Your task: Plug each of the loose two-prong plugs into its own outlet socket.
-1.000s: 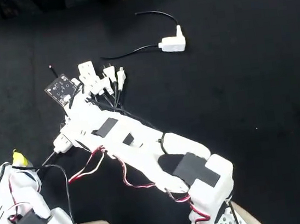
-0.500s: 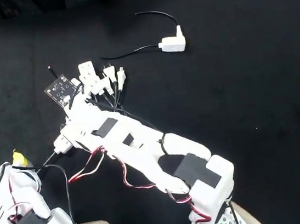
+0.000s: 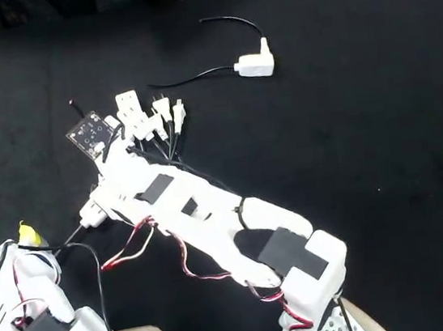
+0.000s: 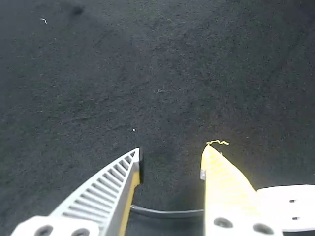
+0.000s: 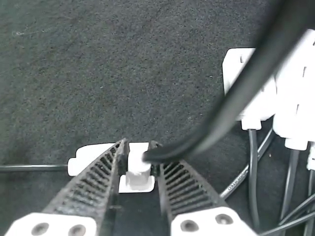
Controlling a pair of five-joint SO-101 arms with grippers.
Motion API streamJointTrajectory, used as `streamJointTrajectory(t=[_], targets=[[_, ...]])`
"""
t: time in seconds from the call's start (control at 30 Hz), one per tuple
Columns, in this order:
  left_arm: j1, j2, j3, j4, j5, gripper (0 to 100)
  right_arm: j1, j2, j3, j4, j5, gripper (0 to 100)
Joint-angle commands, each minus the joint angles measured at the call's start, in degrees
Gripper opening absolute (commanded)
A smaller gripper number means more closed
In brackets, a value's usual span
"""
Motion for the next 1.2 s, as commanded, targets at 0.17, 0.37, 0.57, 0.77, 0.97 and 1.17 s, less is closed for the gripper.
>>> streamJointTrajectory(t=[0.17, 0.37, 0.57, 0.77, 0.97, 1.17], targets=[[-0.22, -0.44, -0.4, -1.32, 0.35, 21, -2.9, 0.4, 0.31, 2.9, -0.44, 1.6], [-0.22, -0.44, -0.4, -1.32, 0.35, 21, -2.9, 0.57, 0.31, 2.99, -0.53, 5.2], [-0.22, -0.44, -0.4, -1.32, 0.35, 21, -2.99, 0.66, 0.22, 3.96, -0.53, 14.6], [-0.22, -0.44, -0.4, -1.32, 0.35, 21, -3.08, 0.31, -0.04, 4.13, -0.44, 13.8], [-0.31, -0.44, -0.4, -1.32, 0.35, 21, -2.9, -0.04, -0.13, 4.13, -0.35, 14.1], [-0.31, -0.44, -0.4, -1.32, 0.35, 21, -1.93, -6.55, -0.13, 12.13, -0.18, 14.1]])
